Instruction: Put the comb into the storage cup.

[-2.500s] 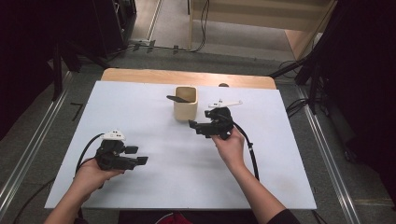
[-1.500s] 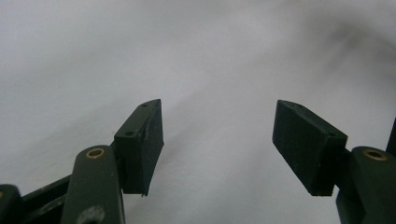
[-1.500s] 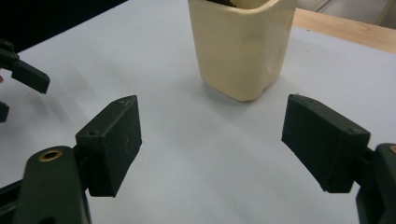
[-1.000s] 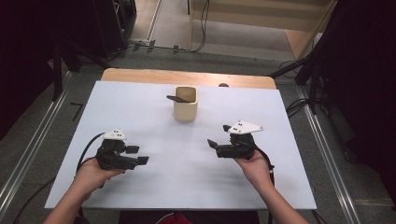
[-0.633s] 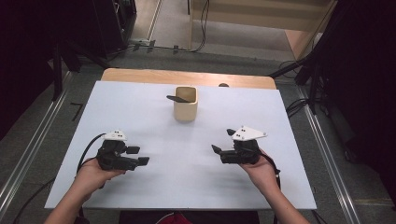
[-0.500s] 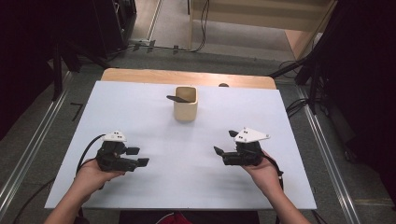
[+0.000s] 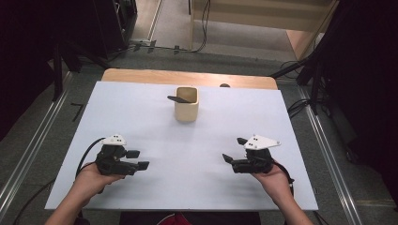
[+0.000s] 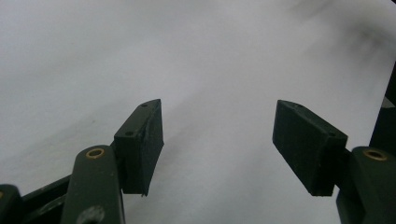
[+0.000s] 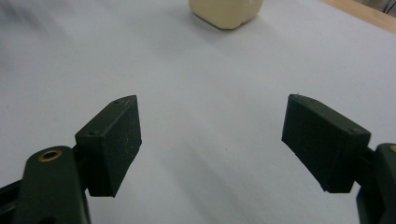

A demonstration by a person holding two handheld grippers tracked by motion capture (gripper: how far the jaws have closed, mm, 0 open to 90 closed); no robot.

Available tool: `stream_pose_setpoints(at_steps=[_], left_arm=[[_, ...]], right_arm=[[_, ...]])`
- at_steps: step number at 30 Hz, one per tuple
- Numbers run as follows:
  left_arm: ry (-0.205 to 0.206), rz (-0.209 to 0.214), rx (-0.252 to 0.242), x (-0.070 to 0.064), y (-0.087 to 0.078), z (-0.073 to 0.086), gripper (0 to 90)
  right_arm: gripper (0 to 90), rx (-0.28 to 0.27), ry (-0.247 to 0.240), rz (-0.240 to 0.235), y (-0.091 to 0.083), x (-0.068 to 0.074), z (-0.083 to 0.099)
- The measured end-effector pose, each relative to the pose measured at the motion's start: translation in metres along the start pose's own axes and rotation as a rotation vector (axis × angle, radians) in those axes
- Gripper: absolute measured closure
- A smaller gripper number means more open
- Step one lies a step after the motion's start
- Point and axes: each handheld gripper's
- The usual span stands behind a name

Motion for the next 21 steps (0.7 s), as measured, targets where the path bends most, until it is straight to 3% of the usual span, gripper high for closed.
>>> stream_pose_setpoints(at_steps=[21], left_arm=[[0.005,0.000,0.006,-0.001,-0.003,0.009,34.6]], right_arm=[[18.3,0.021,0.012,0.042,-0.024,-0.016,0.030]])
Point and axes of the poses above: each handheld gripper's, and its own axes: y roughly forward along the jaws, z roughly out of its underside, x roughly to its left, and after that the axes turned 8 degrees about z, right-handed
